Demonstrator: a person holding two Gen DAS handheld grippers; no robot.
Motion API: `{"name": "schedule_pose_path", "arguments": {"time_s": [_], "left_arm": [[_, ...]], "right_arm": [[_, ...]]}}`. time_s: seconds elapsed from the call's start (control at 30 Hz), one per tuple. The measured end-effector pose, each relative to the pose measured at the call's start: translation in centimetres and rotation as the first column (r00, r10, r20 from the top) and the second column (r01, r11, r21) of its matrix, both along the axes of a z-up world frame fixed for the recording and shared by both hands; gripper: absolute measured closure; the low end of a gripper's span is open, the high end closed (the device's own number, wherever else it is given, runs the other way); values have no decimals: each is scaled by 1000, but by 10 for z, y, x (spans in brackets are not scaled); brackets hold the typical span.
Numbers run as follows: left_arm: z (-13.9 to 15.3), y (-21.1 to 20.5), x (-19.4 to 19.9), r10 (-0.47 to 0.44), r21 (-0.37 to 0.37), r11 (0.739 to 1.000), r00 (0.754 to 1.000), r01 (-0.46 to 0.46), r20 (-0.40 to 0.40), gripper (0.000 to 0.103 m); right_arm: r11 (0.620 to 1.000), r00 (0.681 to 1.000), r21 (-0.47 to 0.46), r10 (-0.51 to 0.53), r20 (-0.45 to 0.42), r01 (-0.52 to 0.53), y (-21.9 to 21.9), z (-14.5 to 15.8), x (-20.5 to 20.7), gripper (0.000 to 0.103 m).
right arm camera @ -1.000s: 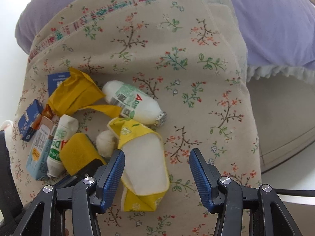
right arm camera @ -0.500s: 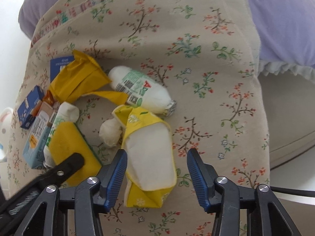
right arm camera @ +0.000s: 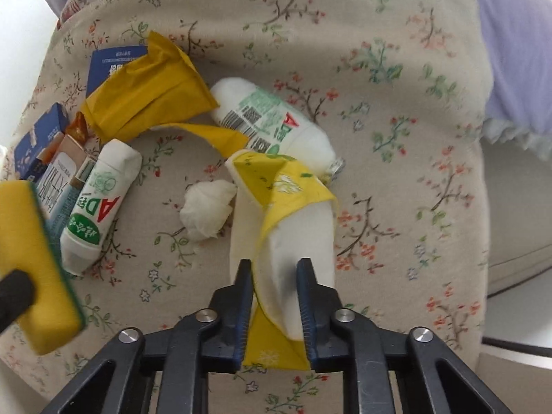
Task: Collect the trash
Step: 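Grasp the yellow-white wrapper with the right gripper, then drop the sponge into the bin with the left gripper while the right drops the wrapper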
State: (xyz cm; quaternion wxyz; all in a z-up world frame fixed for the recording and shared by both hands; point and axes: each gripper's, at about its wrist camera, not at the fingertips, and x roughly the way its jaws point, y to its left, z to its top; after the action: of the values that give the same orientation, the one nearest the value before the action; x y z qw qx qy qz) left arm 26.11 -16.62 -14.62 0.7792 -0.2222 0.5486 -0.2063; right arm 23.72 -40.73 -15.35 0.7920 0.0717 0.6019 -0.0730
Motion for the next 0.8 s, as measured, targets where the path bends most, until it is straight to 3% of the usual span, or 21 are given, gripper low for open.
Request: {"name": "schedule_pose_path", "arguments": {"time_s": [0.1, 0.23, 0.43, 0.6, 0.8], "left_arm": [[11, 13, 2, -4, 5, 1000, 1000, 4, 28, 52], [22, 36, 11, 22, 20, 1000, 998, -23, 67, 52], [30, 93, 29, 89, -4, 996, 995, -89, 52, 52], [31, 154, 46, 190, 19, 981, 981, -191, 36, 52], [19, 229, 64, 328, 101, 940, 945, -327, 9, 51]], "right_arm": [[999, 999, 16, -34, 34, 33, -5, 12, -3, 92], [997, 995, 23, -80, 66, 79, -14, 21, -6, 93], [992, 982, 43, -121, 142, 116, -11, 41, -1, 93], [996, 964, 66, -71, 255, 56, 11, 69, 2, 93], [992, 942, 110, 26, 335, -66, 63, 83, 17, 93]]}}
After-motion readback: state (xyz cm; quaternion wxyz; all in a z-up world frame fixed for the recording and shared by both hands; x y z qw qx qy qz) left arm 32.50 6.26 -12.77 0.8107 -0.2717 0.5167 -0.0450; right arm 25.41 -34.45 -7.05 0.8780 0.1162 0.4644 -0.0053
